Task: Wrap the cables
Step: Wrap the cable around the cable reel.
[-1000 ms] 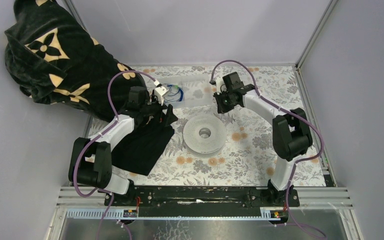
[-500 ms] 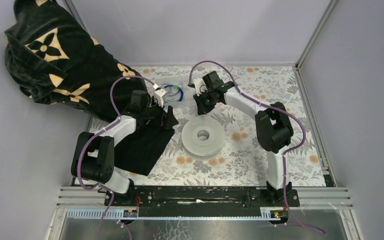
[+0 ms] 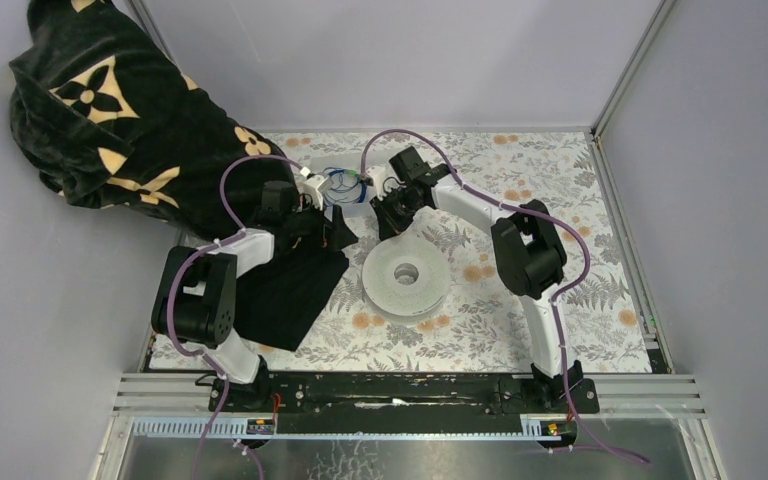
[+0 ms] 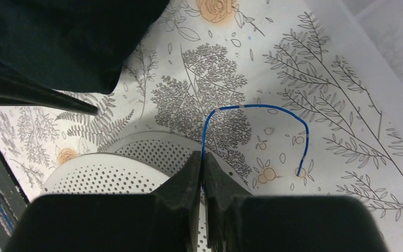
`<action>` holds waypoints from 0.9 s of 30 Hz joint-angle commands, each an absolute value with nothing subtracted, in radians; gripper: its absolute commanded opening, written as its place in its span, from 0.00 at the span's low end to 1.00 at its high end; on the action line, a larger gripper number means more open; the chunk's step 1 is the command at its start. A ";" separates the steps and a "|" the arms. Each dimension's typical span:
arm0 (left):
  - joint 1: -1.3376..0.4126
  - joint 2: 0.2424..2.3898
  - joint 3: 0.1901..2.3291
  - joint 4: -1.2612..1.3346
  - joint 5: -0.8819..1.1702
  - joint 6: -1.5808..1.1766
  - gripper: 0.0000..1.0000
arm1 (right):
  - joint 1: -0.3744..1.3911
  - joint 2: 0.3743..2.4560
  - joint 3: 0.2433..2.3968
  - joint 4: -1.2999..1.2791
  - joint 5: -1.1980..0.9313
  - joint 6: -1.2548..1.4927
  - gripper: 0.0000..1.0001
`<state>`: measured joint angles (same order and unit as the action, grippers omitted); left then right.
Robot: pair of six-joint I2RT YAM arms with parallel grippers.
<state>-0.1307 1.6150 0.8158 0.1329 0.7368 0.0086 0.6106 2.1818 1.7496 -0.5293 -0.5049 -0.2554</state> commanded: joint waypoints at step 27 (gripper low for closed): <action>-0.170 1.970 1.007 0.453 0.911 -0.608 0.52 | 0.627 2.157 1.720 -0.472 -0.689 -0.298 0.12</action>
<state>-0.1524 1.9507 0.9756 0.4091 0.8688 -0.5938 0.6136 2.1818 1.7218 -0.4835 -0.6537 -0.2855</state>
